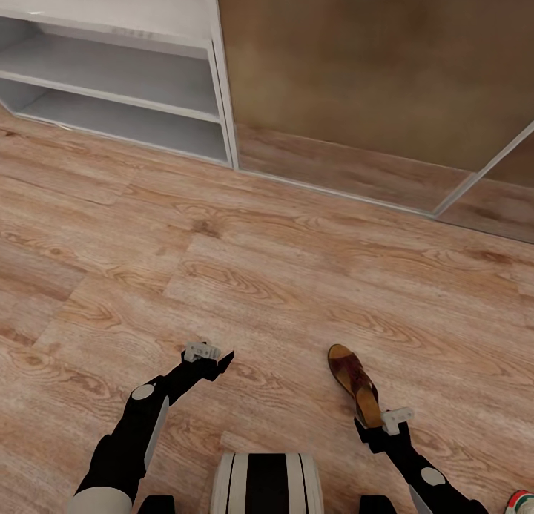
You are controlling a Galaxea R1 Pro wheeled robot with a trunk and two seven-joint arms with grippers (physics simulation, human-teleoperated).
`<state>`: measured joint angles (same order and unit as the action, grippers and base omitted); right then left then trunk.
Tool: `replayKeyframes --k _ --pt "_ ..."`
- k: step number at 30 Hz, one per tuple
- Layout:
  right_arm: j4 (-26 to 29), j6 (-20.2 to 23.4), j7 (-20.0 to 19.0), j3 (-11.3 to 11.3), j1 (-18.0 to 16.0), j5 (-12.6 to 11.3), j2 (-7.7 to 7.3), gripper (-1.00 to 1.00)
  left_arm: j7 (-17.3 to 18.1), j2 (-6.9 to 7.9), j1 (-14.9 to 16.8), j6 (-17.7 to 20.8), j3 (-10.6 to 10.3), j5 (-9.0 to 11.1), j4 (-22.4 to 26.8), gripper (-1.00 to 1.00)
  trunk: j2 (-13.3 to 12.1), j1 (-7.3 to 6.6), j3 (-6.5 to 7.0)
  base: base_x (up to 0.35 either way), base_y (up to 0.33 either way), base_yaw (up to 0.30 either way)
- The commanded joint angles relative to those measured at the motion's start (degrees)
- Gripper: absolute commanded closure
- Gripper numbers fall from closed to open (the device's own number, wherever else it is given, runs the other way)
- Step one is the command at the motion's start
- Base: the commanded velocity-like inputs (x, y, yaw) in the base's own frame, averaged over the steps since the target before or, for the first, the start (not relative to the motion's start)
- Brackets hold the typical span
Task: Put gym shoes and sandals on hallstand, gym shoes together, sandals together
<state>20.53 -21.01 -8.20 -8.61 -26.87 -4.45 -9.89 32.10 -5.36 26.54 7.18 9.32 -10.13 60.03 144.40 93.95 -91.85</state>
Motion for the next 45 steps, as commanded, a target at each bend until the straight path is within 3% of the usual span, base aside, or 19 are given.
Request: replayKeyframes --k 1,12,45 --pt "-0.05 -0.18 -0.24 -0.20 -0.03 -0.48 -0.06 -1.00 0.47 -0.09 0.02 0.39 0.26 -0.24 0.09 -1.00 0.01 -0.01 -0.04 0.000 0.000 0.000" --pt "-0.05 -0.18 -0.26 -0.18 -0.03 -0.48 -0.19 -1.00 0.51 -0.09 0.02 0.38 0.26 -0.24 0.09 -1.00 0.15 0.25 -2.83 0.000 0.000 0.000" --pt "-0.05 -0.18 -0.24 -0.18 -0.03 -0.52 -0.32 -1.00 0.41 -0.09 0.01 0.15 0.25 -0.31 -0.19 -1.00 0.15 0.25 -3.31 0.001 0.000 0.000"
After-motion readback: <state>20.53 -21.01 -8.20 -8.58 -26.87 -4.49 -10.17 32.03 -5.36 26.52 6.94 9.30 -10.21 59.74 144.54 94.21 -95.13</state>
